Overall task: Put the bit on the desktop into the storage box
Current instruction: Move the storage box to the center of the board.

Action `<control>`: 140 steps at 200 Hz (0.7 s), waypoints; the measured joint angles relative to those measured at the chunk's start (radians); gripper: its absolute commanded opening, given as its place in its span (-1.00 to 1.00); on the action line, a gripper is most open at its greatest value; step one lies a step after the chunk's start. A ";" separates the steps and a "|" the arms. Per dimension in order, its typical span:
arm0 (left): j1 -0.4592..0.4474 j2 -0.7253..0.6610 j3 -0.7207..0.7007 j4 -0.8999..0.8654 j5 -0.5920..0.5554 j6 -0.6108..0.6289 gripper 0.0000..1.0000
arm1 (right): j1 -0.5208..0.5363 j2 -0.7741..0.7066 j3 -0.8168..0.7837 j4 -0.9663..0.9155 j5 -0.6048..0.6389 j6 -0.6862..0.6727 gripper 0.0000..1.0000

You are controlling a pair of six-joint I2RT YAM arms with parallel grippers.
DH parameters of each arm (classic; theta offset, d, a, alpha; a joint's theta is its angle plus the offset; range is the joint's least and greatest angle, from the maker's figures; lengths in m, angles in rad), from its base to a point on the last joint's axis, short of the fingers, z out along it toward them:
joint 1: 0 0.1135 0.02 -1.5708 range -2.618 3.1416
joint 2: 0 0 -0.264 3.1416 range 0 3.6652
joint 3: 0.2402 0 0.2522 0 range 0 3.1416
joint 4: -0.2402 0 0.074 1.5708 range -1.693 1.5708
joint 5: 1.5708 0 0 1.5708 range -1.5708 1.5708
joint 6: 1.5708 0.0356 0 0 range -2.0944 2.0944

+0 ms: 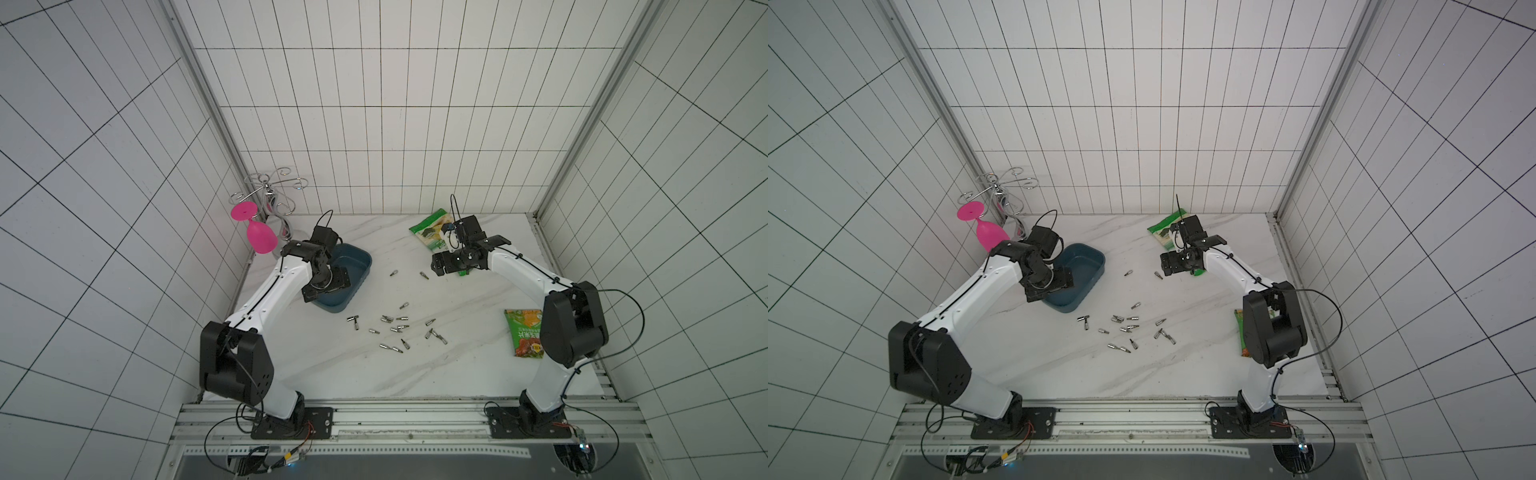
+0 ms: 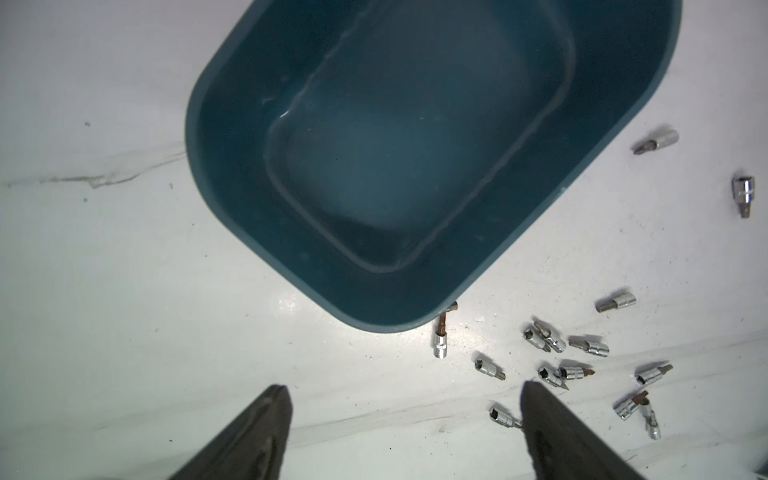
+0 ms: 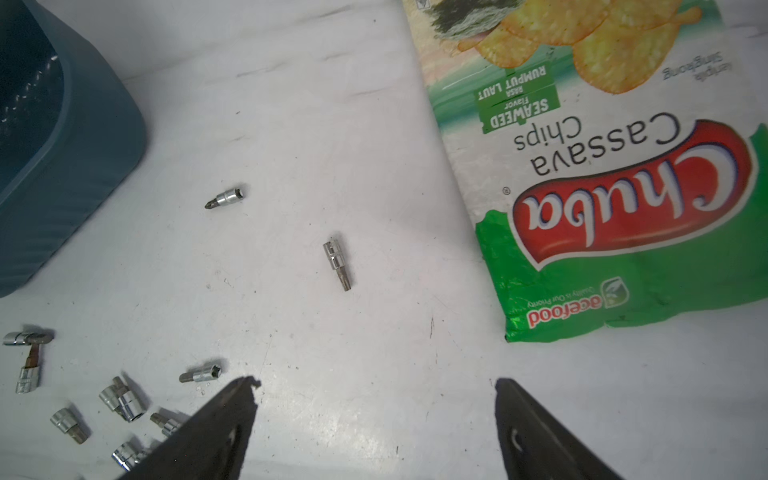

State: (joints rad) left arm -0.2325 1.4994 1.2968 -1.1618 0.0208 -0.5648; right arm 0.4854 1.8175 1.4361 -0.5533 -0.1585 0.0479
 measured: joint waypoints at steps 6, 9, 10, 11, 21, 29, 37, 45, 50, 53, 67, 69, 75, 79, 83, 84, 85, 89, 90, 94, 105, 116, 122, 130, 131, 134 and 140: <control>0.014 -0.017 -0.014 0.002 0.000 -0.004 0.92 | 0.004 0.016 0.016 -0.009 -0.006 -0.006 0.67; 0.020 -0.026 -0.020 0.004 0.000 -0.008 0.92 | 0.006 0.025 0.024 -0.013 -0.007 -0.008 0.63; 0.024 -0.030 -0.023 0.005 0.000 -0.007 0.92 | 0.007 0.027 0.026 -0.014 -0.008 -0.010 0.63; 0.026 -0.031 -0.024 0.005 -0.001 -0.008 0.92 | 0.007 0.030 0.028 -0.015 -0.009 -0.011 0.62; 0.046 -0.053 -0.042 0.015 0.000 -0.016 0.93 | 0.013 0.059 0.058 -0.029 -0.013 -0.016 0.50; 0.061 -0.066 -0.056 0.023 0.000 -0.019 0.95 | 0.019 0.085 0.082 -0.039 -0.014 -0.019 0.47; 0.075 -0.074 -0.072 0.032 0.003 -0.023 0.96 | 0.024 0.111 0.105 -0.048 -0.013 -0.026 0.44; 0.090 -0.077 -0.090 0.039 0.005 -0.026 0.95 | 0.030 0.132 0.123 -0.053 -0.010 -0.032 0.42; 0.098 -0.077 -0.100 0.044 0.008 -0.027 0.95 | 0.034 0.146 0.132 -0.055 -0.004 -0.034 0.40; 0.103 -0.077 -0.107 0.048 0.009 -0.027 0.95 | 0.037 0.151 0.137 -0.058 0.000 -0.035 0.39; 0.126 -0.077 -0.143 0.064 0.016 -0.031 0.95 | 0.050 0.179 0.159 -0.071 0.026 -0.039 0.34; 0.129 -0.077 -0.148 0.066 0.018 -0.032 0.95 | 0.053 0.183 0.163 -0.073 0.033 -0.039 0.34; 0.138 -0.076 -0.159 0.071 0.021 -0.034 0.95 | 0.060 0.196 0.175 -0.078 0.046 -0.040 0.34; 0.143 -0.075 -0.166 0.074 0.022 -0.035 0.95 | 0.063 0.204 0.182 -0.081 0.051 -0.041 0.34; 0.150 -0.074 -0.174 0.080 0.024 -0.037 0.95 | 0.067 0.213 0.191 -0.084 0.060 -0.041 0.34; 0.151 -0.073 -0.175 0.081 0.024 -0.037 0.95 | 0.067 0.215 0.193 -0.084 0.061 -0.040 0.34; 0.153 -0.072 -0.177 0.082 0.025 -0.038 0.95 | 0.068 0.217 0.194 -0.085 0.062 -0.040 0.34; 0.158 -0.072 -0.182 0.087 0.026 -0.038 0.95 | 0.072 0.225 0.203 -0.088 0.070 -0.041 0.34; 0.160 -0.071 -0.184 0.089 0.026 -0.039 0.95 | 0.073 0.227 0.204 -0.088 0.071 -0.041 0.34; 0.165 -0.069 -0.188 0.093 0.028 -0.040 0.95 | 0.074 0.234 0.211 -0.090 0.077 -0.040 0.34; 0.177 -0.061 -0.198 0.106 0.029 -0.044 0.95 | 0.080 0.251 0.227 -0.095 0.091 -0.041 0.33; 0.186 -0.048 -0.204 0.119 0.029 -0.046 0.95 | 0.084 0.266 0.236 -0.097 0.101 -0.041 0.29; 0.189 -0.040 -0.206 0.126 0.029 -0.046 0.94 | 0.085 0.272 0.241 -0.100 0.105 -0.041 0.26; 0.192 -0.029 -0.208 0.135 0.029 -0.047 0.94 | 0.085 0.280 0.245 -0.102 0.113 -0.041 0.24; 0.192 -0.028 -0.208 0.135 0.029 -0.047 0.94 | 0.085 0.281 0.246 -0.103 0.112 -0.042 0.24; 0.192 -0.024 -0.209 0.139 0.029 -0.047 0.94 | 0.086 0.283 0.249 -0.105 0.114 -0.042 0.23; 0.192 -0.017 -0.212 0.147 0.029 -0.048 0.94 | 0.086 0.290 0.258 -0.112 0.118 -0.043 0.19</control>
State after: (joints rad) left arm -0.0406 1.4826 1.0851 -1.0149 0.0498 -0.6128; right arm 0.5716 2.1078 1.6939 -0.6655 -0.0402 0.0044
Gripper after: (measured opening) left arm 0.972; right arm 0.619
